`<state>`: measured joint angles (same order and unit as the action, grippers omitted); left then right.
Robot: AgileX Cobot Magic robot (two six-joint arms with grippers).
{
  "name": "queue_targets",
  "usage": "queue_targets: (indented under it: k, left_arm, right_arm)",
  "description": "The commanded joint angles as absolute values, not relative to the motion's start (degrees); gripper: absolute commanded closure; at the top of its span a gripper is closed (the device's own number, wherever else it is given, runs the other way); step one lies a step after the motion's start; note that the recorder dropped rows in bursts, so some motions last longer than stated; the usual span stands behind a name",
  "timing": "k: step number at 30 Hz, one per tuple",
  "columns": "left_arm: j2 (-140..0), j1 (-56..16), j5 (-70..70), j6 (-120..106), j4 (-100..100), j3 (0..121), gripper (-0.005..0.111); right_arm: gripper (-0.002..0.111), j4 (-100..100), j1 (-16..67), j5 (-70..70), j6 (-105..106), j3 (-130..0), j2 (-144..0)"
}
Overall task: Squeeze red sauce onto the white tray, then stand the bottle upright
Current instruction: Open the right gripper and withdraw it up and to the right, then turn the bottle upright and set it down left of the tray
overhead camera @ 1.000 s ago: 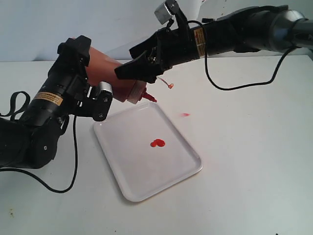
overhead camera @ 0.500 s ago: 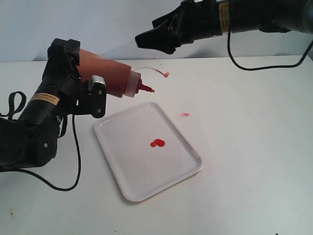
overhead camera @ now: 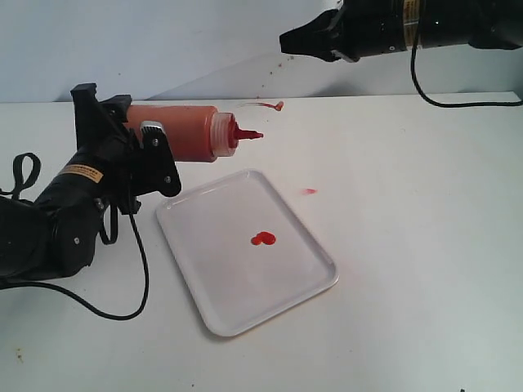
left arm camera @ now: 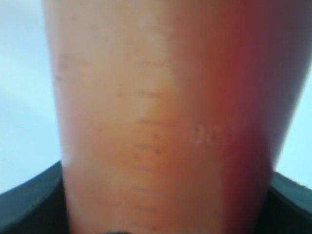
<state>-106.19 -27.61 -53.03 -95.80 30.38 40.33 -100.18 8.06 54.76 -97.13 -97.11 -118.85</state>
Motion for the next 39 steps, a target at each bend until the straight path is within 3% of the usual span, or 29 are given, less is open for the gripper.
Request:
queue_targets:
  k: [1,12,29,33,36,39]
  left_arm:
    - [-105.6,-27.9,-55.0,-93.4,31.1,40.8,0.107]
    - [-105.6,-27.9,-55.2,-93.3,27.5,40.9,0.107]
    - [-105.6,-27.9,-55.2,-92.8,27.9,40.9,0.107]
    - [-105.6,-27.9,-55.2,-92.8,27.9,40.9,0.107]
    - [-105.6,-27.9,-55.7,-88.7,27.9,40.9,0.107]
    - [-105.6,-27.9,-59.6,-80.8,27.9,40.9,0.107]
  right_arm:
    - [0.108,-99.9,7.9,55.8,-97.5,-95.7,-118.2]
    - [0.108,-99.9,7.9,46.3,-98.0,-84.4,-115.1]
    - [0.108,-99.9,7.9,16.7,-87.9,-51.1,-91.8]
    - [0.108,-70.3,7.9,16.8,-61.1,-39.9,-83.8]
    - [0.108,-39.4,7.9,26.0,-36.8,-27.7,-76.5]
    - [0.108,-27.7,7.9,35.1,-24.9,-16.4,-70.9]
